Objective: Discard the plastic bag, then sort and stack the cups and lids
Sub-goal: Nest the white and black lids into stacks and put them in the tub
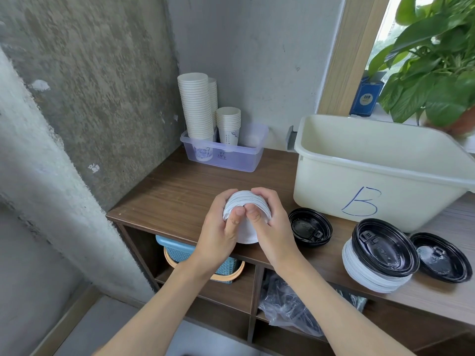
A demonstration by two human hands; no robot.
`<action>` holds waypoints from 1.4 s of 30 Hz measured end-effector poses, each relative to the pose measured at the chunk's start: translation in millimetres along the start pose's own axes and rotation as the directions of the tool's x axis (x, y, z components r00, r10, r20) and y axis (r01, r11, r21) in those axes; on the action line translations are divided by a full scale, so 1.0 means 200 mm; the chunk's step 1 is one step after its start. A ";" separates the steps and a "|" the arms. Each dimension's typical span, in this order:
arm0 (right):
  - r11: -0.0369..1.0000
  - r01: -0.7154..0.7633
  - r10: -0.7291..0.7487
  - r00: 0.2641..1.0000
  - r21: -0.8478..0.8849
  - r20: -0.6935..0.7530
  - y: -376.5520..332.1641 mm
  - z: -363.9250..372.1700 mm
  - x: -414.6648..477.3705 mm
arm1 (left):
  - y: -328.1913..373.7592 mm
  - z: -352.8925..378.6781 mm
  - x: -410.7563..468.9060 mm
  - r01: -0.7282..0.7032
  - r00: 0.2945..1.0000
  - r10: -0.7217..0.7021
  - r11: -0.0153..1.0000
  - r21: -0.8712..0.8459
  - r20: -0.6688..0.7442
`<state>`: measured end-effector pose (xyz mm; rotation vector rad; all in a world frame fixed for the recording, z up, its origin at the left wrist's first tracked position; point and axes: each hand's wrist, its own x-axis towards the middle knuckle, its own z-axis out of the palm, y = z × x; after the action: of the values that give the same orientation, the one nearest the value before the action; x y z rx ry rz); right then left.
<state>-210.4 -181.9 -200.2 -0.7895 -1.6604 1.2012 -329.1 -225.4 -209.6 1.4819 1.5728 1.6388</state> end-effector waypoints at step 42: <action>0.991 -0.083 0.081 0.996 0.106 0.027 0.04 0.02 0.03 | 0.01 -0.01 0.02 0.055 0.991 -0.056 0.998 -0.016 -0.119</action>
<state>-216.3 -175.4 -206.1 -0.7861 -1.5808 1.3491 -331.4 -223.5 -206.3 1.3433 1.6478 1.7307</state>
